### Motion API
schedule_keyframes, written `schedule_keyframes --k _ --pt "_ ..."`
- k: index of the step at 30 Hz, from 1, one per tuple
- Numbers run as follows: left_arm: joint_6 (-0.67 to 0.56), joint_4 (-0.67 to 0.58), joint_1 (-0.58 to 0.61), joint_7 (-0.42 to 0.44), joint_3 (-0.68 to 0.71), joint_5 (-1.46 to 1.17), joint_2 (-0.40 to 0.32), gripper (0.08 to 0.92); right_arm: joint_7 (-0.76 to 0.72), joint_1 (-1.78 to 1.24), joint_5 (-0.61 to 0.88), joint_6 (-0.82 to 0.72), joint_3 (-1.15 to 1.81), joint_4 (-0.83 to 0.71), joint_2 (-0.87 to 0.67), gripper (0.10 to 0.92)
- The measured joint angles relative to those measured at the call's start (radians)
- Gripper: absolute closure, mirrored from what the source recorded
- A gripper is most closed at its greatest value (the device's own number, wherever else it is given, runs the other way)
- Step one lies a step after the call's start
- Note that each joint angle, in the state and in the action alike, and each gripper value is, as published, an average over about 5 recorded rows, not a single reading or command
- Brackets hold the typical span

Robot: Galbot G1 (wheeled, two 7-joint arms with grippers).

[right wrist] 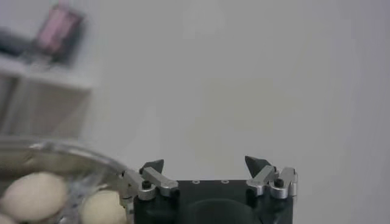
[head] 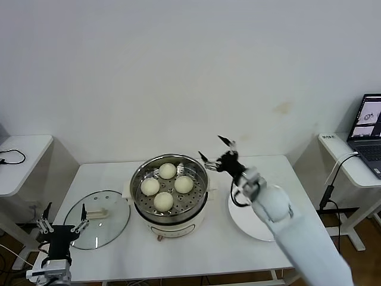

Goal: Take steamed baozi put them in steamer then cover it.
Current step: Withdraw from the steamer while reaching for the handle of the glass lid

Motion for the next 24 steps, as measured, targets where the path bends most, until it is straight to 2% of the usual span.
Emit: schedule_keyframes --k 12,24 --pt "-0.085 0.146 0.006 -0.023 -0.040 0.495 0.074 0.177 -0.070 -0.445 -0.021 0.061 0.442 0.113 0.206 0.203" --pt "-0.112 0.330 -0.053 -0.004 0.004 0.849 0.171 0.177 -0.078 -0.626 -0.029 0.109 0.638 0.136 0.316 0.203"
